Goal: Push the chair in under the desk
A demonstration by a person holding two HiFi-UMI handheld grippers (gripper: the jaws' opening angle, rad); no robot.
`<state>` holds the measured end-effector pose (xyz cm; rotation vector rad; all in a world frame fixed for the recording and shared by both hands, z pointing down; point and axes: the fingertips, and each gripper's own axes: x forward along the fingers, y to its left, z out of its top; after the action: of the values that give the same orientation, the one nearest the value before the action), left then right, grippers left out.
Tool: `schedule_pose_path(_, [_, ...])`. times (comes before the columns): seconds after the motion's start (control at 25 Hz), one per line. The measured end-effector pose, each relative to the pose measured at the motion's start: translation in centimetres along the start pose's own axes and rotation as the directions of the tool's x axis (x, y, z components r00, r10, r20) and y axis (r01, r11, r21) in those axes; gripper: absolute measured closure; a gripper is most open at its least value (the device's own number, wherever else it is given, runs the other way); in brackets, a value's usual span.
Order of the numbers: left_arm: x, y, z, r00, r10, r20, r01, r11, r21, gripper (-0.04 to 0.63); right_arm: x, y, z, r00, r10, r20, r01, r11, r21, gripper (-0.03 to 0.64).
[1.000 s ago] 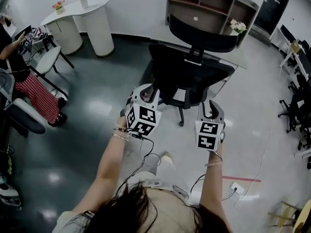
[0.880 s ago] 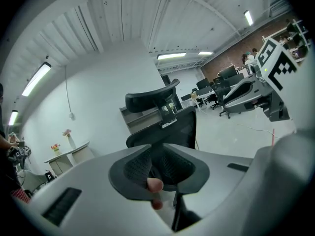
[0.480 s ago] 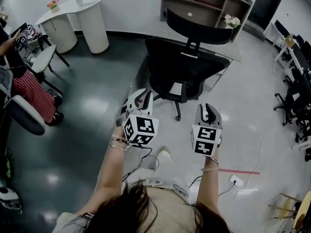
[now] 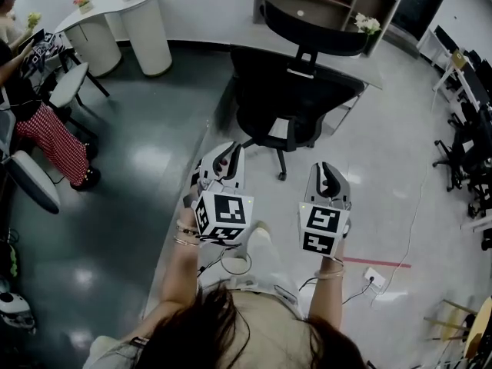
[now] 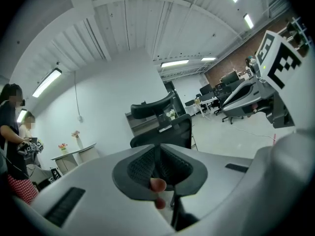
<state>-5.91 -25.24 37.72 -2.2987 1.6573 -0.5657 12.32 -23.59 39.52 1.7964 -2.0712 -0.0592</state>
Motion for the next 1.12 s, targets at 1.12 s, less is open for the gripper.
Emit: schedule_pose_path(1.12, [-7.0, -1.3, 5.2, 0.985, -0.049, 0.165, 0.070, 0.990, -0.124, 0.568, -5.4, 0.5, 3.2, 0.995, -0.007, 0.104, 0.004, 1.000, 0.030, 0.582])
